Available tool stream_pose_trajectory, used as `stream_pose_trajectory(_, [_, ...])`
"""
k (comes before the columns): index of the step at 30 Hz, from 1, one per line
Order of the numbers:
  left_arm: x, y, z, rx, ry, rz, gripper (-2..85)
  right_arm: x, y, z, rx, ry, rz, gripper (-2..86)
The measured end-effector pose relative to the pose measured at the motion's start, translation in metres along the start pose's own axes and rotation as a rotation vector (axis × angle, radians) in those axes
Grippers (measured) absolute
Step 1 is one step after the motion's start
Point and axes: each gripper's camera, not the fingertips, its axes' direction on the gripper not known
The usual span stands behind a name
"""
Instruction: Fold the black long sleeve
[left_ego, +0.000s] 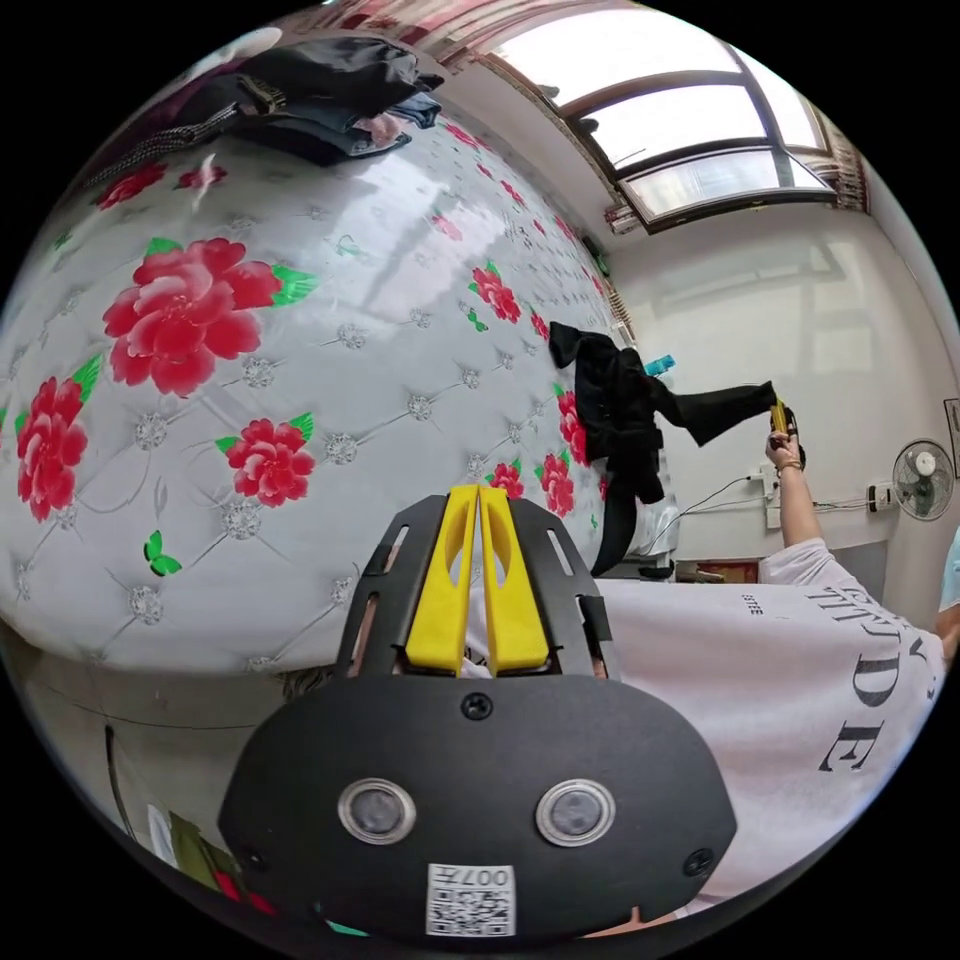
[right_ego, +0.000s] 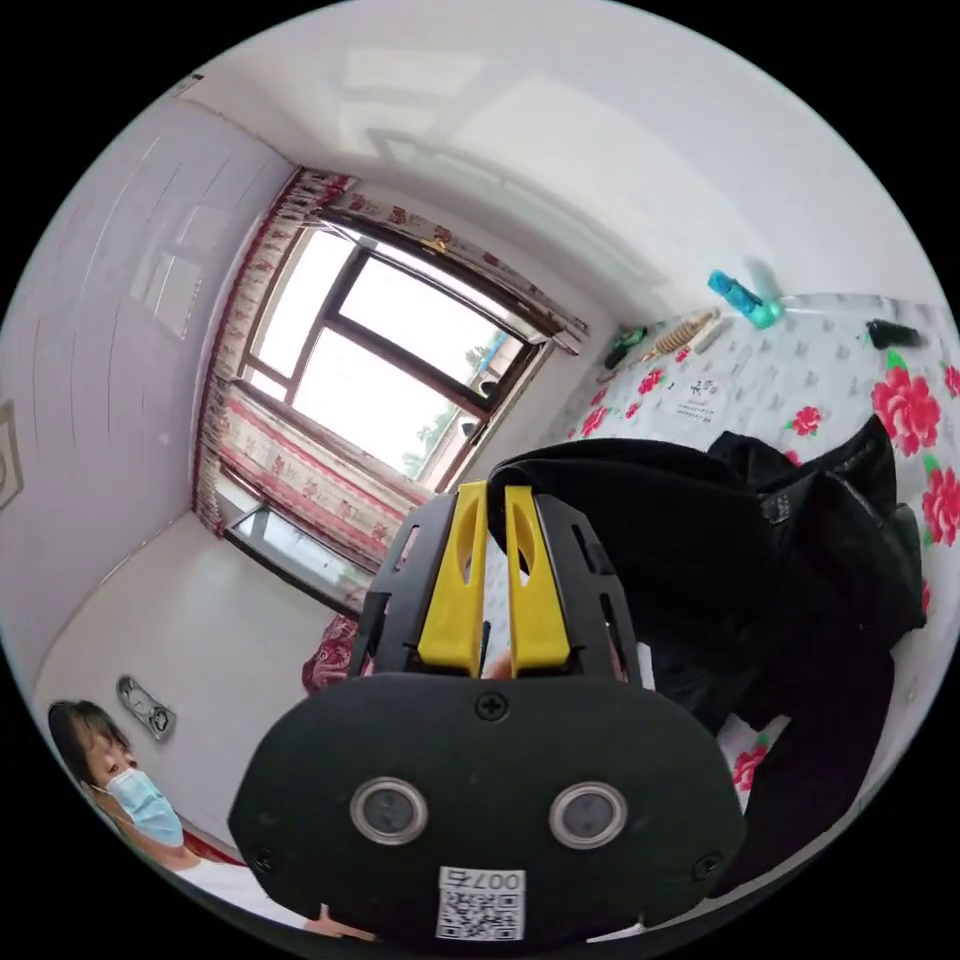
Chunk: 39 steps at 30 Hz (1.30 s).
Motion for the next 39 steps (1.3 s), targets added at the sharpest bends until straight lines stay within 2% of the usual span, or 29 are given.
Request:
stream_pose_trajectory(5, [-0.005, 0.009, -0.007, 0.025, 0.013, -0.033, -1.0, -0.123, -0.012, 0.009, -0.051, -0.267, -0.326, 0.2])
stream_pose_trajectory(7, [-0.003, 0.009, -0.008, 0.035, 0.024, -0.035, -1.0, -0.199, 0.012, 0.025, -0.177, -0.373, -0.544, 0.1])
stream_pose_trajectory(9, [0.001, 0.005, -0.007, 0.04, 0.031, -0.024, -1.0, -0.237, 0.045, 0.039, -0.264, -0.475, -0.659, 0.1])
stream_pose_trajectory(10, [0.002, 0.004, -0.006, 0.039, 0.034, -0.019, -1.0, -0.249, 0.07, 0.048, -0.308, -0.55, -0.702, 0.2])
stream_pose_trajectory(12, [0.008, -0.003, 0.0, 0.022, 0.044, 0.001, -1.0, -0.247, 0.11, 0.072, -0.409, -0.694, -0.654, 0.3])
stream_pose_trajectory(14, [0.012, -0.009, 0.007, 0.003, 0.045, 0.015, -1.0, -0.237, 0.165, 0.105, -0.554, -0.754, -0.624, 0.5])
stream_pose_trajectory(17, [0.017, -0.02, 0.019, -0.027, 0.056, 0.014, -1.0, -0.204, 0.281, 0.162, -0.813, -0.629, -0.665, 1.2])
stream_pose_trajectory(19, [0.021, -0.027, 0.026, -0.049, 0.055, 0.01, -1.0, -0.162, 0.366, 0.2, -1.035, -0.431, -0.646, 1.9])
stream_pose_trajectory(21, [0.03, -0.034, 0.036, -0.118, -0.038, 0.042, -0.9, -0.131, 0.404, 0.21, -1.113, -0.287, -0.646, 2.5])
stream_pose_trajectory(23, [0.038, -0.038, 0.041, -0.144, -0.034, 0.084, -0.9, -0.105, 0.406, 0.204, -1.085, -0.207, -0.631, 3.0])
stream_pose_trajectory(26, [0.039, -0.046, 0.053, -0.179, -0.023, 0.063, -0.9, -0.064, 0.358, 0.189, -0.941, -0.115, -0.531, 4.7])
stream_pose_trajectory(28, [0.039, -0.051, 0.062, -0.19, 0.001, 0.037, -0.8, -0.029, 0.311, 0.174, -0.767, 0.08, -0.499, 6.3])
stream_pose_trajectory(31, [0.047, -0.061, 0.078, -0.21, 0.046, 0.034, -0.2, 0.022, 0.262, 0.165, -0.625, 0.347, -0.416, 8.3])
stream_pose_trajectory(36, [0.071, -0.087, 0.109, -0.286, 0.058, 0.09, 4.5, 0.09, 0.219, 0.182, -0.563, 0.675, -0.309, 10.4])
stream_pose_trajectory(39, [0.085, -0.104, 0.119, -0.287, 0.073, 0.12, 5.8, 0.122, 0.205, 0.199, -0.553, 0.752, -0.247, 9.6])
